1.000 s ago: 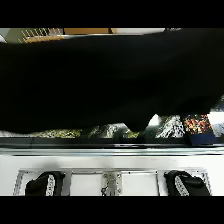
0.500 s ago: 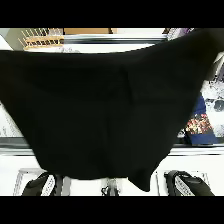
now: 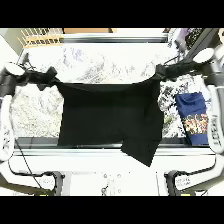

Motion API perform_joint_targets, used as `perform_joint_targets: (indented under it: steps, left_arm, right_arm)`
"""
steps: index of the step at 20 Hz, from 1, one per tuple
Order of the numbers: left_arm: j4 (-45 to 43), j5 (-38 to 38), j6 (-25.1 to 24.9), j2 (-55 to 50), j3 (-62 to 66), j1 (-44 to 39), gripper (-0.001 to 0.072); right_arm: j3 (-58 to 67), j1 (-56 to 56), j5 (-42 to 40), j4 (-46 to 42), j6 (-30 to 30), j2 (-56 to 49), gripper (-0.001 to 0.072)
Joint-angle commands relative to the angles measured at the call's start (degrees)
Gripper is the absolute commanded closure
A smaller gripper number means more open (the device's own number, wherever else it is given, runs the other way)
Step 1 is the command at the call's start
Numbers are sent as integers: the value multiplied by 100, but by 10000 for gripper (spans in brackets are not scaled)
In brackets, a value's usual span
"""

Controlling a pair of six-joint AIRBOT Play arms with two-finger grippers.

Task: Fold the clothes and pants, and hang the long-sleeved shirts on hangers.

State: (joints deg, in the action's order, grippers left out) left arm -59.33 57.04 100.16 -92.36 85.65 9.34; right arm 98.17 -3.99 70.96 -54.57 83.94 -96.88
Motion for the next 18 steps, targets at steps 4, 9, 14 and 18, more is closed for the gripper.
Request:
perform_joint_targets:
  steps: [4,9,14,18]
  left_arm:
    - [946,-1357,-44,-1128,7,-136,700]
    - [717,-890,-205,-737,-63,-28,700]
    - [63,-1040,-286,138,-1305,-22,701]
    - [39,-1209,-546,435,-2107,-223,701]
  right_arm:
    - [7,35,-1316,-210,55,-809,700]
    - [-4,44,-752,-1399,214,-282,701]
    - [-726,57,-516,-1943,332,334,701]
    - [-2173,63,-938,-1943,533,944,701]
